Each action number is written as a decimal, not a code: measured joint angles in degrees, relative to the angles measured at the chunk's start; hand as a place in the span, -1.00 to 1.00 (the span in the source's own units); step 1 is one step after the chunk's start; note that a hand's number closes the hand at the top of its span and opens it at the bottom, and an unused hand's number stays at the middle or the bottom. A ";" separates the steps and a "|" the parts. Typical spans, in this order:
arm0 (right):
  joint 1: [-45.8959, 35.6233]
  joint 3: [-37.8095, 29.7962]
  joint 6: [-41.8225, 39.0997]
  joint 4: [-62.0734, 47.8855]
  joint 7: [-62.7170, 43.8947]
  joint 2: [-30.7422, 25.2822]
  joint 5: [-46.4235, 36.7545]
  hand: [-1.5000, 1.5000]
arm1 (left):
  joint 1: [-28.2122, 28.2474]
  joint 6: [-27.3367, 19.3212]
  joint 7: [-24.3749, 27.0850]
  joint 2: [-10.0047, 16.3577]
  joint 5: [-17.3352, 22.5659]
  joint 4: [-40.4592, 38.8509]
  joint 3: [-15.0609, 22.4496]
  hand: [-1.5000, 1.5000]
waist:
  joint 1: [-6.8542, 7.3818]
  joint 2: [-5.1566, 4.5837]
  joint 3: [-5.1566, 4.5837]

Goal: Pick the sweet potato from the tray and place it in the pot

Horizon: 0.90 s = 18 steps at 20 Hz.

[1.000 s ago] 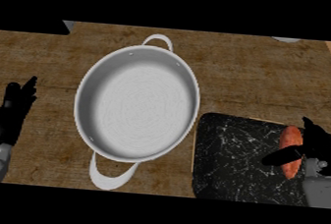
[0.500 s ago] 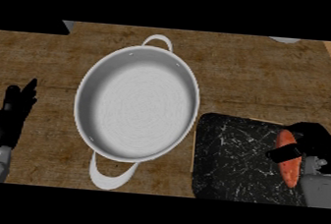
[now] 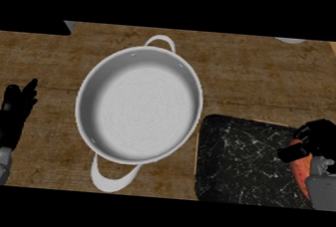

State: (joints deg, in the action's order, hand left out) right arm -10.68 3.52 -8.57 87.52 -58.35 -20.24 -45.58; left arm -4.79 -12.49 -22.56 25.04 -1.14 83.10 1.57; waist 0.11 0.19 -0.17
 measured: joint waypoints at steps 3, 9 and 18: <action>0.80 1.36 -1.14 2.92 1.94 -1.15 -1.67 1.00 | 0.55 0.71 0.73 -0.06 -0.27 -0.16 -0.76 0.00 | -0.09 -0.05 0.08; 3.83 10.15 -4.96 10.89 18.35 -6.95 -1.39 1.00 | 0.80 1.29 1.42 0.01 0.04 -0.95 -1.48 0.00 | -0.45 0.08 0.16; 7.84 7.16 -0.14 31.29 27.50 -11.95 -1.40 1.00 | 2.01 1.67 0.79 0.11 -0.11 0.46 -2.47 0.00 | -1.02 0.20 0.17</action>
State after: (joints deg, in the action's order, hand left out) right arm -2.84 10.67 -8.71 118.81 -30.85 -32.19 -46.98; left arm -2.78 -10.82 -21.77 25.14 -1.25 83.56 -0.90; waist -0.91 0.39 0.00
